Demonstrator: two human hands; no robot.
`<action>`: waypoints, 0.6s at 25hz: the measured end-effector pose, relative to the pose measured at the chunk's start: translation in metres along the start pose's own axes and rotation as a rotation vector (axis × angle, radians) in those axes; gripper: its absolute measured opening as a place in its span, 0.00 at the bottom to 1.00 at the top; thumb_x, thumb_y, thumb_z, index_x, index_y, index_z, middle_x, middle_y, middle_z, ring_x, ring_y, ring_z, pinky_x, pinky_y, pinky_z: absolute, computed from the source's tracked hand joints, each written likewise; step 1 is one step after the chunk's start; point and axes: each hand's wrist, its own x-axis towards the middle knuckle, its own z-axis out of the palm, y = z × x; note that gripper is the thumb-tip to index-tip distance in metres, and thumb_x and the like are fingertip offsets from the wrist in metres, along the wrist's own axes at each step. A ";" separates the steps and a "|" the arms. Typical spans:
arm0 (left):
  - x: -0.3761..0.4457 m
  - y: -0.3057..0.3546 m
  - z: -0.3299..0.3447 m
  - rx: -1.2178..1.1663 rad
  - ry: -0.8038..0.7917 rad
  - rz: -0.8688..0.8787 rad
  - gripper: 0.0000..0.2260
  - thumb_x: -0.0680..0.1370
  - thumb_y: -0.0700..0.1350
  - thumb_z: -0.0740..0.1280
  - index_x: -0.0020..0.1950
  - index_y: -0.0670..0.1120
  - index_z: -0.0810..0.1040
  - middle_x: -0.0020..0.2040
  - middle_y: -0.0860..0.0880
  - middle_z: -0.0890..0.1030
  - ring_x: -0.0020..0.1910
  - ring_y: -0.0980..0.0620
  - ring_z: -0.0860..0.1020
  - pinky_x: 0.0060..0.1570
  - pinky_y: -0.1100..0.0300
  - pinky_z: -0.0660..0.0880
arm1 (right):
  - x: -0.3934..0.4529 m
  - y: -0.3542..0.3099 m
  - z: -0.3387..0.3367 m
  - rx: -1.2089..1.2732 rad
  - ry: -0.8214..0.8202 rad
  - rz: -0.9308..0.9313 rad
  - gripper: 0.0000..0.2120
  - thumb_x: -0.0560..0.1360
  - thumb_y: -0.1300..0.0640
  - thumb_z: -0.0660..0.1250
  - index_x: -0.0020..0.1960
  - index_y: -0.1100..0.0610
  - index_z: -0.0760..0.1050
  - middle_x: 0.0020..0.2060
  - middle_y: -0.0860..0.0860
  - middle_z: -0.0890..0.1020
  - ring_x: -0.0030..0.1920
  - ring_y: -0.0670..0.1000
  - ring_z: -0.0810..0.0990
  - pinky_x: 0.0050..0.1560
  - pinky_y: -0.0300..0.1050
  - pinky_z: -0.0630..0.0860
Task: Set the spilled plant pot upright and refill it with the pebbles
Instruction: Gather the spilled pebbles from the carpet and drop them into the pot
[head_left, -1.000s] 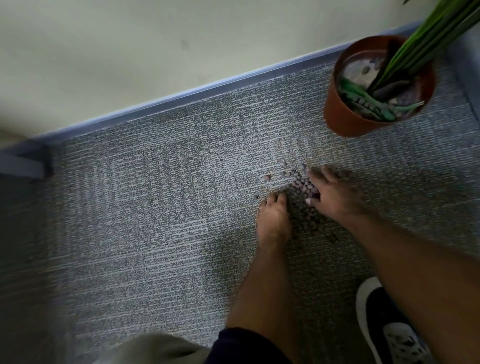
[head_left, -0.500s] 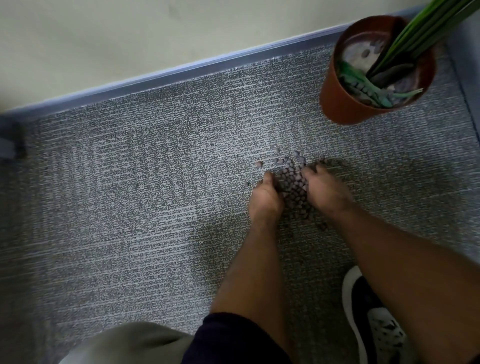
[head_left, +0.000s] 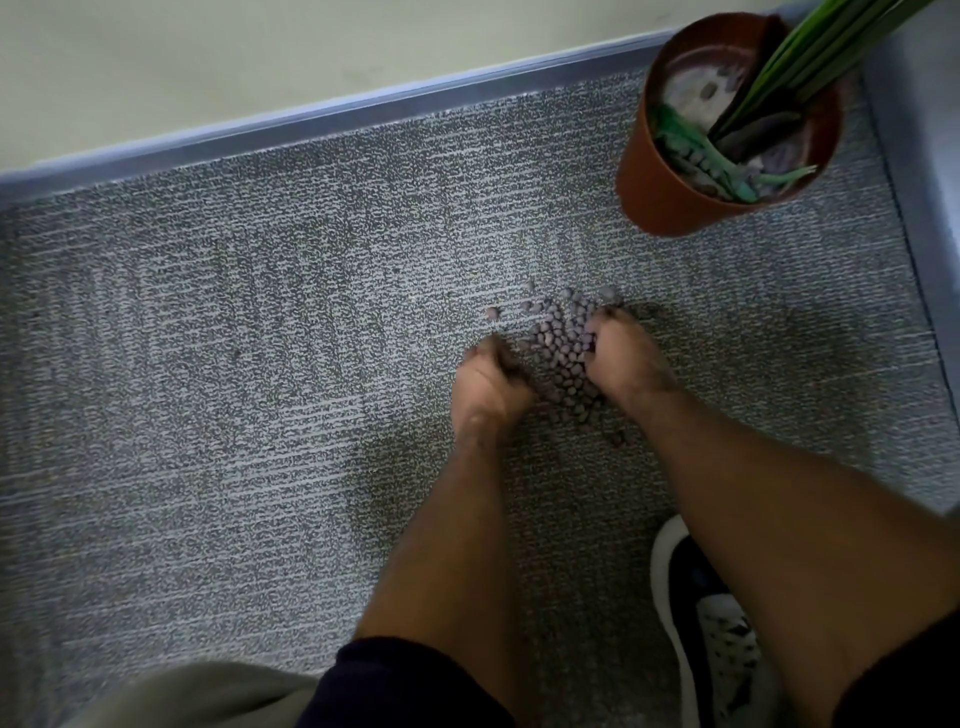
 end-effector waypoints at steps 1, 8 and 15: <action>0.002 0.000 -0.005 -0.027 0.020 -0.010 0.13 0.73 0.40 0.68 0.54 0.54 0.74 0.53 0.50 0.77 0.48 0.50 0.80 0.53 0.53 0.83 | 0.001 0.000 -0.002 0.007 -0.002 -0.011 0.13 0.75 0.63 0.70 0.59 0.59 0.78 0.56 0.59 0.79 0.55 0.58 0.80 0.59 0.48 0.78; 0.000 0.011 -0.001 0.110 -0.053 0.052 0.23 0.78 0.37 0.68 0.69 0.56 0.72 0.66 0.49 0.73 0.56 0.51 0.77 0.63 0.51 0.79 | -0.005 -0.002 -0.002 0.078 -0.061 -0.021 0.11 0.73 0.59 0.75 0.54 0.55 0.79 0.57 0.55 0.75 0.53 0.56 0.79 0.60 0.49 0.77; -0.008 0.013 0.011 0.377 -0.079 0.209 0.13 0.77 0.40 0.65 0.61 0.47 0.78 0.59 0.44 0.77 0.53 0.39 0.81 0.56 0.47 0.80 | -0.012 -0.006 0.002 0.058 -0.054 -0.087 0.05 0.75 0.59 0.71 0.50 0.53 0.82 0.53 0.54 0.82 0.54 0.56 0.81 0.58 0.46 0.77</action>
